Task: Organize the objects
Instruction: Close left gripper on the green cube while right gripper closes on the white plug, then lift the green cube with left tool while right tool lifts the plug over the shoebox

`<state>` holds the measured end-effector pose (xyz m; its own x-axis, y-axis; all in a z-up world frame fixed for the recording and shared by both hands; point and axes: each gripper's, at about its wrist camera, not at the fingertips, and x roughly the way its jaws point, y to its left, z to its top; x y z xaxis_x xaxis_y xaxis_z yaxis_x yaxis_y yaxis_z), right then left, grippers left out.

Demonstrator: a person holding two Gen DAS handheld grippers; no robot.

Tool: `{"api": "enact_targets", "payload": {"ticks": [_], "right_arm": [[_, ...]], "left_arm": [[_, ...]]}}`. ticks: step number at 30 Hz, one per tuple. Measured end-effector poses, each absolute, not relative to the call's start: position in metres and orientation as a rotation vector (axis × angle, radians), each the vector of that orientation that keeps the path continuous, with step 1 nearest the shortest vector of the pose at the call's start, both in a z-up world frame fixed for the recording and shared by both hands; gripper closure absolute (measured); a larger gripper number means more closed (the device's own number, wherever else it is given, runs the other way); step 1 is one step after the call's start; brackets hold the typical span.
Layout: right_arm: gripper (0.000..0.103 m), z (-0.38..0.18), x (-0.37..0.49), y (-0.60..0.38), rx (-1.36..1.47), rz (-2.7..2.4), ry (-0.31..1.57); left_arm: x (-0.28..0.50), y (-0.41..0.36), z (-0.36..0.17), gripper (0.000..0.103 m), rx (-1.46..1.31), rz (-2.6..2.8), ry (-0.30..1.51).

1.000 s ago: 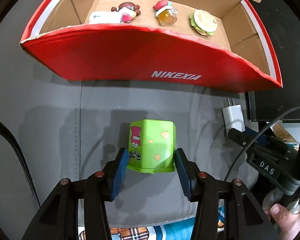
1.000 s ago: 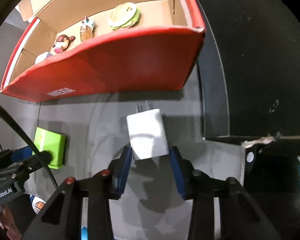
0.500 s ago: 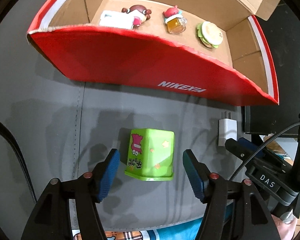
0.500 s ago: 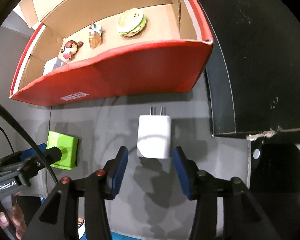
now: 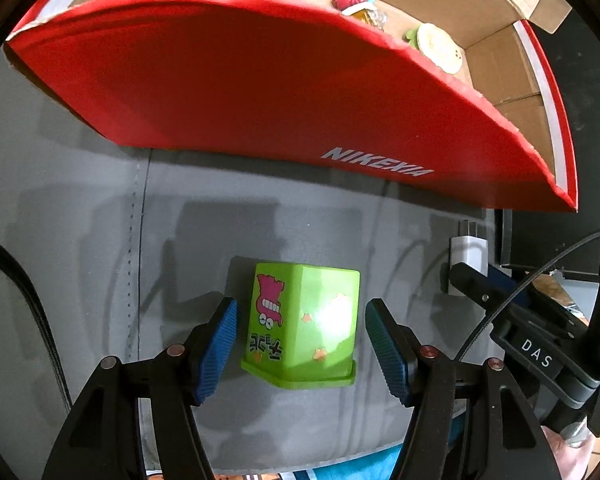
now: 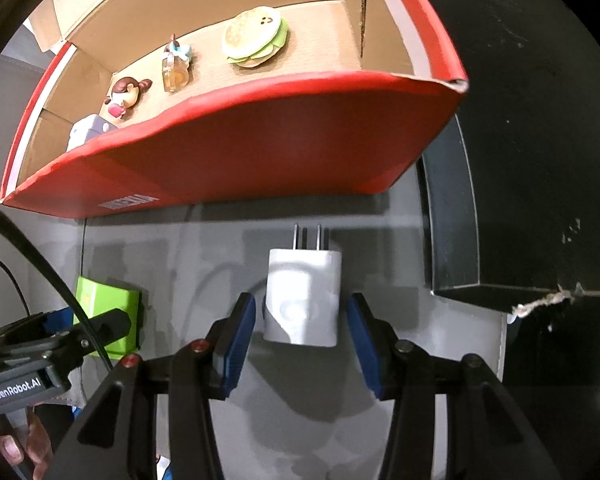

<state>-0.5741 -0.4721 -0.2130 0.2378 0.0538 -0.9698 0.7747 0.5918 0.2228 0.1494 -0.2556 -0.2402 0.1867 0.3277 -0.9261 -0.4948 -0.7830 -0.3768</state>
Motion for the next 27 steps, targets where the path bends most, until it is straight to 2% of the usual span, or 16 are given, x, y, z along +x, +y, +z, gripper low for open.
{"api": "enact_targets", "payload": {"ticks": [3, 9, 11, 12, 27], "right_arm": [[0.055, -0.215, -0.566, -0.468, 0.820, -0.585, 1.252], [0.056, -0.215, -0.549, -0.457, 0.801, -0.589, 1.240], [0.064, -0.215, -0.545, -0.451, 0.788, -0.596, 1.241], [0.065, -0.215, -0.543, -0.448, 0.786, -0.597, 1.241], [0.065, -0.192, -0.522, -0.412, 0.844, -0.577, 1.172]], "left_arm": [[0.149, -0.255, -0.241, 0.047, -1.839, 1.659, 0.151], [0.147, -0.255, -0.239, 0.049, -1.842, 1.668, 0.142], [0.147, -0.256, -0.236, 0.049, -1.836, 1.680, 0.143], [0.147, -0.256, -0.235, 0.049, -1.832, 1.683, 0.146], [0.149, -0.265, -0.194, 0.049, -1.752, 1.760, 0.142]]}}
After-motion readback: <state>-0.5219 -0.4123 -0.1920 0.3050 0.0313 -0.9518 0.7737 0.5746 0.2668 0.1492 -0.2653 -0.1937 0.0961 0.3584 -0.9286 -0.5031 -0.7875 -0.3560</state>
